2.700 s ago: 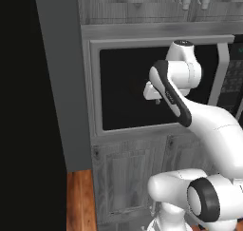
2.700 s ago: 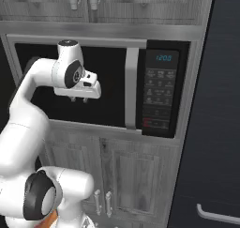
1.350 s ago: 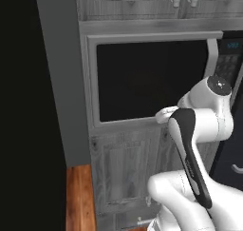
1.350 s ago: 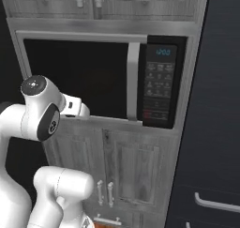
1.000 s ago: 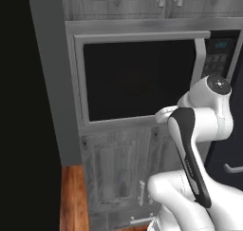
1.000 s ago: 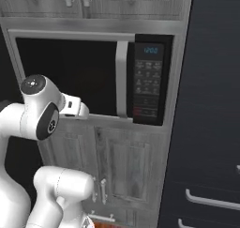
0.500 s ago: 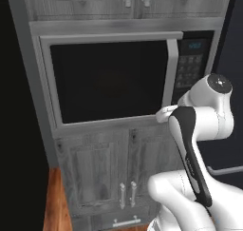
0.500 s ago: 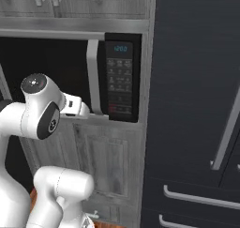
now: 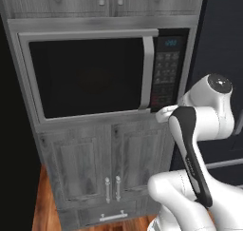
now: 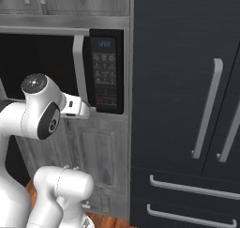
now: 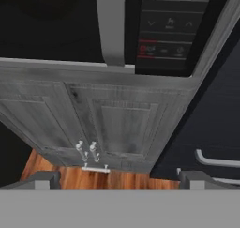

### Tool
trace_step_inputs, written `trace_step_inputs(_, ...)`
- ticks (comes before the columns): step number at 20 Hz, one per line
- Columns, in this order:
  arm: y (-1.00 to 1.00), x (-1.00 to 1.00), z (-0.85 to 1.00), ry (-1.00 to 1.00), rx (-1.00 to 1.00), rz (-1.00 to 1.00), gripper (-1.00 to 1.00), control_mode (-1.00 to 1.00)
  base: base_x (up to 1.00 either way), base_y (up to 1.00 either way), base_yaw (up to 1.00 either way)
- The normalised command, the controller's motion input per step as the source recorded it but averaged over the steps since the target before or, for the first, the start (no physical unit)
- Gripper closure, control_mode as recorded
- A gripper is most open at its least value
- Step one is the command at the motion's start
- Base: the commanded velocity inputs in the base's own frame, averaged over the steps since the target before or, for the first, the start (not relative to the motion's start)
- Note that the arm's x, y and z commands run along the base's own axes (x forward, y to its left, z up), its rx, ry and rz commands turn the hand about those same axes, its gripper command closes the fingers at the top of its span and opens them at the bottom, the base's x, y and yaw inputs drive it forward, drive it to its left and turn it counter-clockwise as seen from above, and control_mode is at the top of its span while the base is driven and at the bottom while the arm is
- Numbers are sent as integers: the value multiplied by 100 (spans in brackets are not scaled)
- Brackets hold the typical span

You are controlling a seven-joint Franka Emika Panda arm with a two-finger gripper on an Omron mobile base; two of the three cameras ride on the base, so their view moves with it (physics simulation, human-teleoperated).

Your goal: The microwave is finished heating the shrimp and carrot. Take the bowl containing the food and place it on the dining counter.

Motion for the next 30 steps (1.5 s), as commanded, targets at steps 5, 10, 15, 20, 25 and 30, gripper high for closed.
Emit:
trace_step_inputs(5, 0, 0, 0, 0, 0, 0, -100, -100, -3, 0, 0)
trace_step_inputs(10, 0, 0, 0, 0, 0, 0, -100, -100, 0, 0, 0)
trace_step_inputs(15, 0, 0, 2, -10, 0, 0, -100, -100, 0, 0, 0)
trace_step_inputs(20, 0, 0, 1, -6, 0, 0, -100, -100, 0, 0, 0)
trace_step_inputs(25, 0, 0, 1, -3, 0, 0, -100, -100, 0, 0, 0)
trace_step_inputs(30, 0, 0, 9, -7, 0, 0, -100, -100, 0, 0, 0)
